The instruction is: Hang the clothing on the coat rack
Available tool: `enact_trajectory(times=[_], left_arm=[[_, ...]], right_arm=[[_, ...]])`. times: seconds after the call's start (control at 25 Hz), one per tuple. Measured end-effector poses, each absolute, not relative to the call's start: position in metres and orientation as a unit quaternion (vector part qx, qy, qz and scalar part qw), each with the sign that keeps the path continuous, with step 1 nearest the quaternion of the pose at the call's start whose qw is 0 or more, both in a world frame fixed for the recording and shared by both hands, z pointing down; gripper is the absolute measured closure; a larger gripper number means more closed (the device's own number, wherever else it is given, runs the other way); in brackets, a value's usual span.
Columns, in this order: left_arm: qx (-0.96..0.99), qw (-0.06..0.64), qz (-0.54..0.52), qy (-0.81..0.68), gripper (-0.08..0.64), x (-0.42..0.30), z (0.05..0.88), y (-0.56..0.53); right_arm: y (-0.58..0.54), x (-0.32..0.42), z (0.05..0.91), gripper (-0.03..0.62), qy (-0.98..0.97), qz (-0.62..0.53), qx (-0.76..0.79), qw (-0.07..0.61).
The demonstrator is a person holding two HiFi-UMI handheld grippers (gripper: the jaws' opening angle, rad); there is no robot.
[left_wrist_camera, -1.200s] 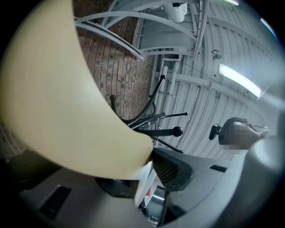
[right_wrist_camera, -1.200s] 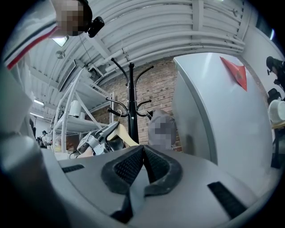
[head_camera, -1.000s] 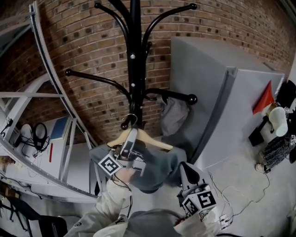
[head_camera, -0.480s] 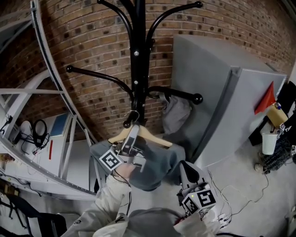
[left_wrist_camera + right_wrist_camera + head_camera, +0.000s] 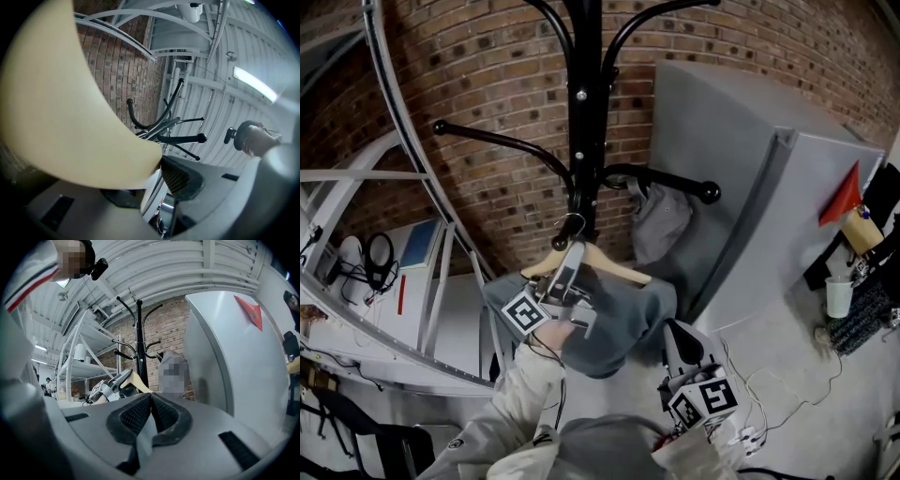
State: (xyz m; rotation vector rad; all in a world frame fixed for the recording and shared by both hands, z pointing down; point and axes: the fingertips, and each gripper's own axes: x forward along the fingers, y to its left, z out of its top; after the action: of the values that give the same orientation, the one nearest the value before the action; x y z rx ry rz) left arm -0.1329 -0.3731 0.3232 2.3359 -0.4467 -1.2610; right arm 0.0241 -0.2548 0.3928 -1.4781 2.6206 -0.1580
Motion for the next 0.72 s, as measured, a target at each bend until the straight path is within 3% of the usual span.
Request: enact_trajectory(times=[0.72], left_arm=[[0.849,0.233,-0.444,-0.169,0.428,-0.1294,0.3295,-0.372]], right_arm=[[-0.251,0.0303,0.3917,0.568,0.867,-0.058,-0.49,0.066]])
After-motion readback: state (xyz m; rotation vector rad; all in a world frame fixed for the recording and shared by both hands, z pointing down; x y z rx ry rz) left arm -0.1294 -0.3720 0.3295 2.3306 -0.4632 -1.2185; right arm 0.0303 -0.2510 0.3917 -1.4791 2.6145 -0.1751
